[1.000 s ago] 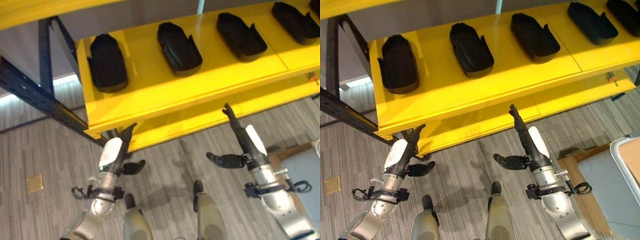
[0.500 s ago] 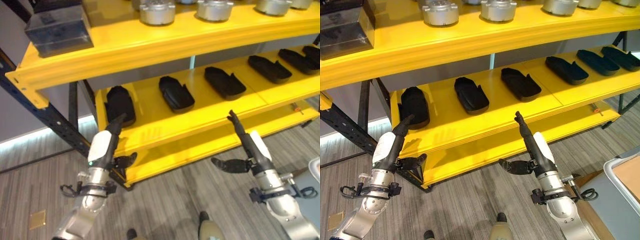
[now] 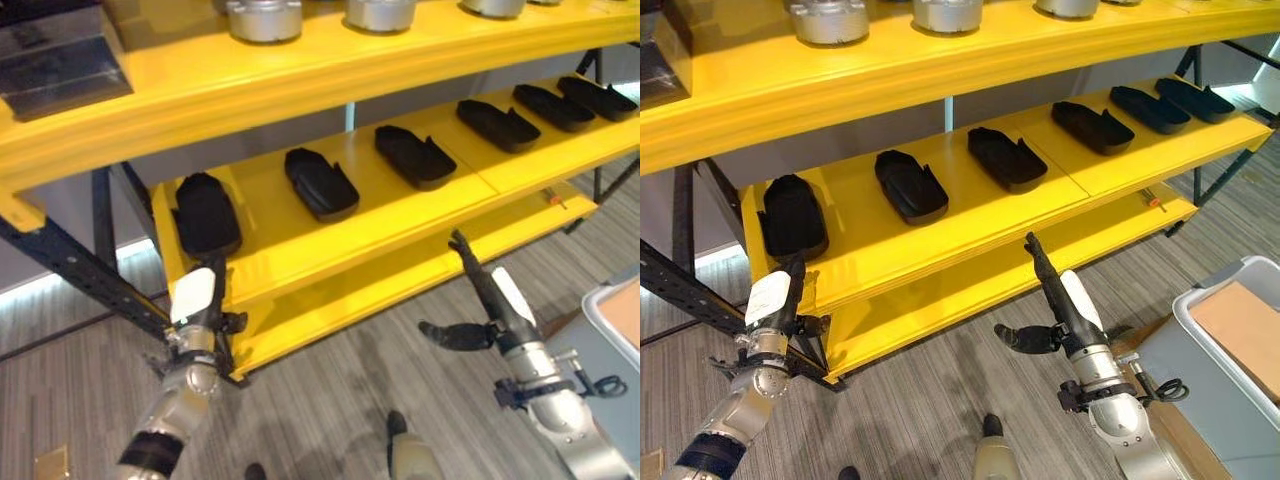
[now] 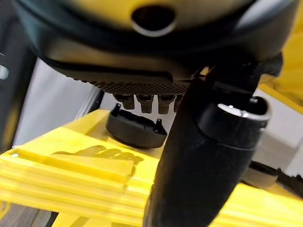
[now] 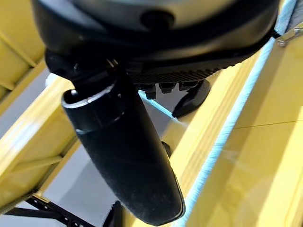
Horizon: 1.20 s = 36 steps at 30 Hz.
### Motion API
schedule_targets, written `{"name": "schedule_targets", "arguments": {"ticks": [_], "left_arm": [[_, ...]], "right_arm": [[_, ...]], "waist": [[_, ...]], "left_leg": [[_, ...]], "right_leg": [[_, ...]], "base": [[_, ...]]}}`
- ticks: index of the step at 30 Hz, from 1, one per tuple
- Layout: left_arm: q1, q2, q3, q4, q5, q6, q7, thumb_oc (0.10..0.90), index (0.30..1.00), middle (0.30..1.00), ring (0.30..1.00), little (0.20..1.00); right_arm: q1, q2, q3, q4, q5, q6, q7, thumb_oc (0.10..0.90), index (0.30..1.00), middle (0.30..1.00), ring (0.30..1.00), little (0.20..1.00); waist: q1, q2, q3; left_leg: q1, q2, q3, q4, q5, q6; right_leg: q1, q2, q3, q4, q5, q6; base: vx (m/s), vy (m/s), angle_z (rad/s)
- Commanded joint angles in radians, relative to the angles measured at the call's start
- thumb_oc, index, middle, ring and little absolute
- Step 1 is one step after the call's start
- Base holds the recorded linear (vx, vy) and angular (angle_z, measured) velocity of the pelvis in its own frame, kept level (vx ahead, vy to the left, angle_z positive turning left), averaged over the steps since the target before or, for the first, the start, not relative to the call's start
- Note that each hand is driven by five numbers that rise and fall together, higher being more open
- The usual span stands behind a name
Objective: Move parts from the plastic box to the shelf.
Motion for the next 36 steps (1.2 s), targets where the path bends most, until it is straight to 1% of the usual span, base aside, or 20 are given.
{"name": "schedule_targets", "arguments": {"ticks": [1,8,13,19,20,31,36], "left_arm": [[-0.131,0.068,0.02,-0.071,0.05,-0.008,0.108,0.9,1.0,1.0,1.0,1.0],[-0.188,0.093,0.024,-0.081,0.049,-0.002,0.136,0.9,1.0,1.0,1.0,1.0],[-0.2,0.106,0.038,-0.101,0.052,0.003,0.15,0.9,1.0,1.0,1.0,1.0],[-0.213,0.137,0.073,-0.17,0.066,0.0,0.172,0.9,1.0,1.0,1.0,1.0],[-0.218,0.154,0.083,-0.192,0.082,-0.001,0.18,0.9,1.0,1.0,1.0,1.0],[-0.263,0.226,0.134,-0.305,0.13,-0.016,0.211,0.9,1.0,1.0,1.0,1.0],[-0.28,0.234,0.121,-0.282,0.137,-0.005,0.21,0.9,1.0,1.0,1.0,1.0]], "right_arm": [[-0.09,-0.015,-0.051,-0.113,0.006,-0.095,-0.039,0.9,1.0,1.0,1.0,1.0],[-0.102,-0.028,-0.055,-0.118,-0.002,-0.106,-0.054,0.9,1.0,1.0,1.0,1.0],[-0.104,-0.03,-0.06,-0.121,-0.005,-0.109,-0.059,0.9,1.0,1.0,1.0,1.0],[-0.107,-0.036,-0.067,-0.124,-0.007,-0.112,-0.061,0.9,1.0,1.0,1.0,1.0],[-0.108,-0.039,-0.07,-0.123,-0.006,-0.116,-0.062,0.9,1.0,1.0,1.0,1.0],[-0.098,-0.046,-0.09,-0.138,-0.009,-0.125,-0.053,0.9,1.0,1.0,1.0,1.0],[-0.091,-0.048,-0.088,-0.139,-0.007,-0.125,-0.047,0.9,1.0,1.0,1.0,1.0]], "waist": [[-0.005,-0.021,0.032],[-0.009,-0.025,0.064],[-0.011,-0.028,0.072],[-0.01,-0.031,0.085],[-0.01,-0.031,0.089],[-0.006,-0.037,0.116],[-0.008,-0.041,0.12]], "left_leg": [[-0.055,0.007,-0.055,0.022,0.102,0.026],[-0.088,0.012,-0.065,0.054,0.094,0.023],[-0.098,0.015,-0.065,0.059,0.092,0.022],[-0.108,0.015,-0.064,0.069,0.086,0.022],[-0.113,0.015,-0.065,0.071,0.085,0.022],[-0.134,0.008,-0.073,0.089,0.074,0.026],[-0.142,0.008,-0.075,0.098,0.069,0.026]], "right_leg": [[0.031,0.007,0.001,0.054,0.002,0.0],[0.004,0.01,0.007,0.076,-0.001,-0.006],[-0.006,0.015,0.012,0.08,-0.002,-0.008],[-0.015,0.014,0.012,0.088,-0.004,-0.012],[-0.019,0.013,0.012,0.09,-0.005,-0.012],[-0.032,0.007,0.009,0.1,-0.003,-0.015],[-0.038,0.006,0.011,0.106,-0.003,-0.016]], "base": [[-0.03,0.003,-0.05],[-0.01,-0.001,-0.01],[0.0,0.0,-0.02],[0.0,0.0,0.0],[0.0,0.0,0.0],[0.0,0.0,0.0],[0.0,0.0,0.0]]}}
